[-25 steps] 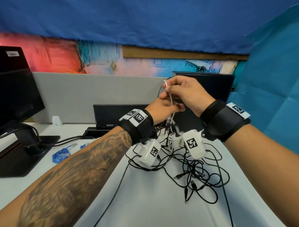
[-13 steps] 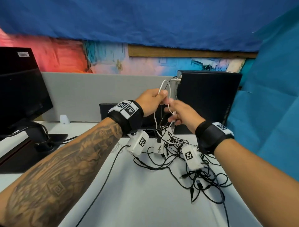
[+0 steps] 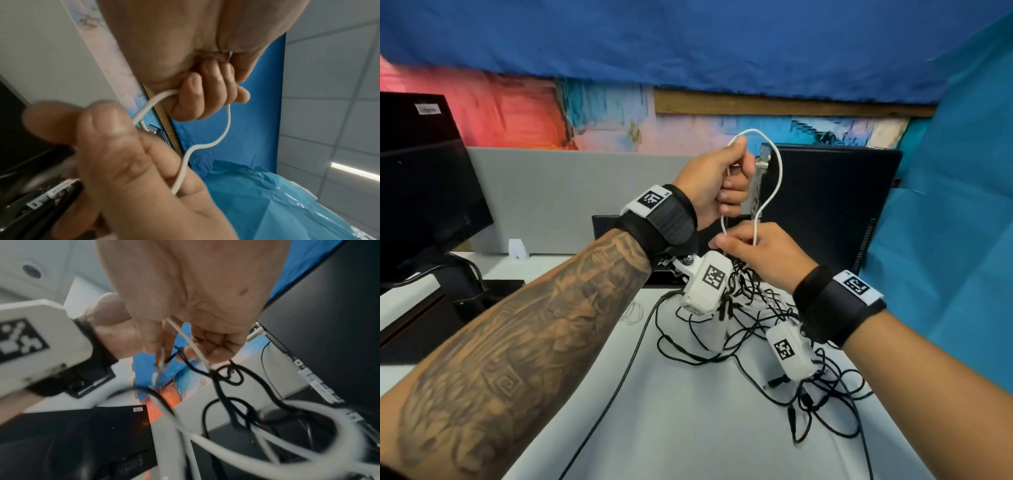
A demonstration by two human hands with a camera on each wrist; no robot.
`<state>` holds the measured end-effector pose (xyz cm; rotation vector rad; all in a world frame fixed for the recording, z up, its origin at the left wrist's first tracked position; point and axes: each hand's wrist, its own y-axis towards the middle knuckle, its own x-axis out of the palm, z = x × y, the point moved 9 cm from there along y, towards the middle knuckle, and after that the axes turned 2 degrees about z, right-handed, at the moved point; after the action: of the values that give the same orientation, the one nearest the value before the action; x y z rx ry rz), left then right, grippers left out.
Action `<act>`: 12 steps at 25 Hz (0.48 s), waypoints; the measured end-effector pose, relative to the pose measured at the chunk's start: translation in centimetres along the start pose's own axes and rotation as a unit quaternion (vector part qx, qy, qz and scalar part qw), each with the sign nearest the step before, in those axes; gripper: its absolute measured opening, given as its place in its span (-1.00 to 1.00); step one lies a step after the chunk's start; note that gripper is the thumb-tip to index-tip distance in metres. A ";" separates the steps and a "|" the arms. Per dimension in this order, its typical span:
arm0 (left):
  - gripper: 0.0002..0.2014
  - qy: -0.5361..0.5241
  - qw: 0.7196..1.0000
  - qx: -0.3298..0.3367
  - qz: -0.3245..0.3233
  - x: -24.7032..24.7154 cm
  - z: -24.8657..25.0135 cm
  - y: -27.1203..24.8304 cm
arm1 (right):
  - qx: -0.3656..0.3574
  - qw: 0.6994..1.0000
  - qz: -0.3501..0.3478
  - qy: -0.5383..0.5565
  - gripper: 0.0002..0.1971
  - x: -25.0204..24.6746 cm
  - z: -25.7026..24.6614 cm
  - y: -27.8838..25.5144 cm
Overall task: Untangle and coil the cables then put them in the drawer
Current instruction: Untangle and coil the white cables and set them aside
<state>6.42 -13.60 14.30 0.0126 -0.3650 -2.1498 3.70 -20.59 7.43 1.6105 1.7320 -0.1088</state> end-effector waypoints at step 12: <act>-0.81 0.275 0.961 0.006 -0.025 1.0 -10.5 -2.1 | -0.019 0.989 0.129 0.064 -0.65 -6.8 -4.2 2.8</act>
<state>5.74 -16.01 3.83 0.6180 -0.0506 -2.0890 3.73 -23.36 15.50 1.8305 1.5926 0.1540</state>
